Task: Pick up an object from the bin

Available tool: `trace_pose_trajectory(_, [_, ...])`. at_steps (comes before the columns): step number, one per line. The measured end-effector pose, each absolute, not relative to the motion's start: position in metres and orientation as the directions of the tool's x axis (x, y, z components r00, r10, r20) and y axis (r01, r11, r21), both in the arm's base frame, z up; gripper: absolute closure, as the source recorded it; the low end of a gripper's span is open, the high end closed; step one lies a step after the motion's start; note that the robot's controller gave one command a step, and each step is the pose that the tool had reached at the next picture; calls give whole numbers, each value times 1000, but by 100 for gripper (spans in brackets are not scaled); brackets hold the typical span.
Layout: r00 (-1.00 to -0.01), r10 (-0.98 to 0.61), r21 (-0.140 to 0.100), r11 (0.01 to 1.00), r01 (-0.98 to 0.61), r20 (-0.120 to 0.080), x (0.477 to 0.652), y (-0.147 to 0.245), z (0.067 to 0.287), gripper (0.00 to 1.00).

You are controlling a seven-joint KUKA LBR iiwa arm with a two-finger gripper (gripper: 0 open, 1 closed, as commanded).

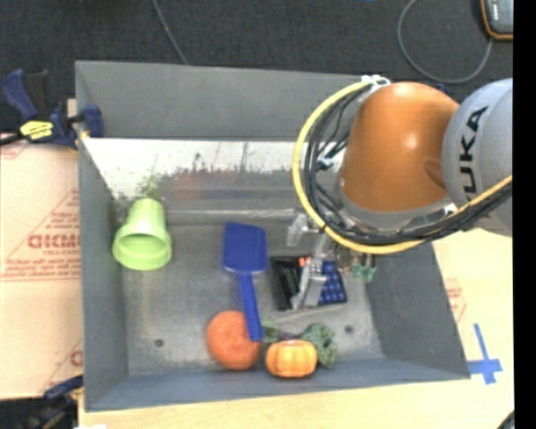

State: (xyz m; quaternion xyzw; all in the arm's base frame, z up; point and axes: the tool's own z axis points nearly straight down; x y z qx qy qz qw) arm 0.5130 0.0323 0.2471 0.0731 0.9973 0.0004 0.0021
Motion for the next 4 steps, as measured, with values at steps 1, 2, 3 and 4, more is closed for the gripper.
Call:
trace_pose_trajectory(1, [-1000, 24, 1, 1000, 24, -12, 524, 40, 168, 0])
trace_pose_trajectory(2, [-1000, -17, 2, 1000, -17, -20, 496, 77, 135, 0])
trace_pose_trajectory(3, [-1000, 4, -2, 1000, 4, -17, 508, 47, 171, 0])
trace_pose_trajectory(4, [-999, -42, 4, 999, -42, -13, 516, 120, 128, 0])
